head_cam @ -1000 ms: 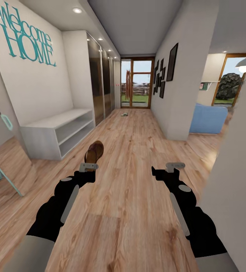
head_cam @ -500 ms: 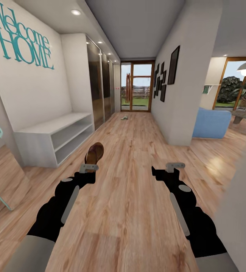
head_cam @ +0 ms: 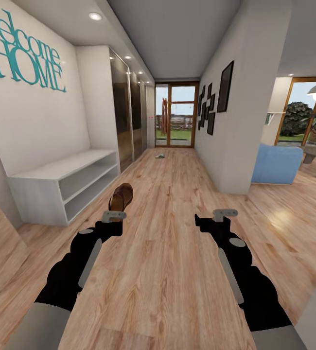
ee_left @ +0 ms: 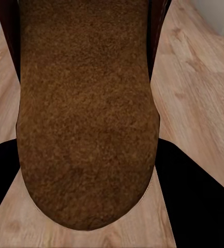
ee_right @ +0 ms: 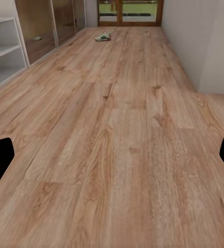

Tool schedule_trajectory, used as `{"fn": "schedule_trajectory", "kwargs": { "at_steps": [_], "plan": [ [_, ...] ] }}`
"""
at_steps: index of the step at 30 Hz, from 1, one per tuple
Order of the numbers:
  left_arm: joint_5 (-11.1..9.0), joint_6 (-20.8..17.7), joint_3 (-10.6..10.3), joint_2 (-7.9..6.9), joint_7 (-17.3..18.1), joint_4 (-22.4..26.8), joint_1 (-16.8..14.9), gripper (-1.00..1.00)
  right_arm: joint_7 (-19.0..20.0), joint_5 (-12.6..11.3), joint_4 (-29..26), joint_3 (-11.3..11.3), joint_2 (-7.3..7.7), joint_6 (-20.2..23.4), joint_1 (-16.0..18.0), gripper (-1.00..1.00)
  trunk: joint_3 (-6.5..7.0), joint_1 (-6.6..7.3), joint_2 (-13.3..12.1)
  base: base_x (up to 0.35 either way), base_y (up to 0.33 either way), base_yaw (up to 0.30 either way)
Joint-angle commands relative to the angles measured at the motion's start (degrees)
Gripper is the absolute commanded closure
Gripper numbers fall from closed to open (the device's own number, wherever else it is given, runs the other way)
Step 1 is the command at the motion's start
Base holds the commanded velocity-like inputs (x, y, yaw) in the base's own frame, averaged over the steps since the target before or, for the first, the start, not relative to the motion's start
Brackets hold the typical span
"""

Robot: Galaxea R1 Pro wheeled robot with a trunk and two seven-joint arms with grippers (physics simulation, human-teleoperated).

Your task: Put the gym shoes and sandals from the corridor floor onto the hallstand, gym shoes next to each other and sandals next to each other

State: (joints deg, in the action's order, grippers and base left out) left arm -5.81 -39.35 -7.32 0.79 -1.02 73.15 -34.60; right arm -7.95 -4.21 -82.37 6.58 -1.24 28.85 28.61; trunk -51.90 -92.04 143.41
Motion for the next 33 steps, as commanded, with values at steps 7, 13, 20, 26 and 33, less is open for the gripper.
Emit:
{"fn": "schedule_trajectory", "kwargs": {
  "at_steps": [7, 13, 20, 26, 33],
  "plan": [
    [-0.43, -0.29, 0.02, 0.01, -0.13, -0.02, -0.03, 1.00, -0.49, -0.55, -0.07, 0.10, 0.01, 0.24, 0.04, -1.00, -0.03, -0.02, 0.03, 0.345, 0.000, 0.000],
    [-0.48, -0.29, 0.02, 0.01, -0.12, -0.09, -0.03, 1.00, -0.48, -0.74, 0.07, 0.10, 0.01, 0.24, 0.04, -1.00, -0.03, -0.02, 0.03, 0.345, 0.000, 0.000],
    [-0.49, -0.29, 0.02, 0.01, -0.12, -0.09, -0.03, 1.00, -0.49, -0.93, 0.11, 0.04, 0.10, 0.24, 0.04, -1.00, -0.02, -0.02, 0.03, 0.345, 0.000, 0.000],
    [-0.50, -0.29, 0.02, 0.01, -0.12, -0.11, -0.03, 1.00, -0.49, -0.97, 0.10, 0.01, 0.11, 0.23, 0.04, -1.00, -0.02, -0.02, 0.03, 0.345, 0.000, 0.000],
    [-0.50, -0.29, 0.02, 0.01, -0.12, -0.07, -0.03, 1.00, -0.49, -0.81, 0.11, 0.01, 0.12, 0.23, 0.04, -1.00, -0.02, -0.02, 0.03, 0.345, 0.000, 0.000]
  ]
}}
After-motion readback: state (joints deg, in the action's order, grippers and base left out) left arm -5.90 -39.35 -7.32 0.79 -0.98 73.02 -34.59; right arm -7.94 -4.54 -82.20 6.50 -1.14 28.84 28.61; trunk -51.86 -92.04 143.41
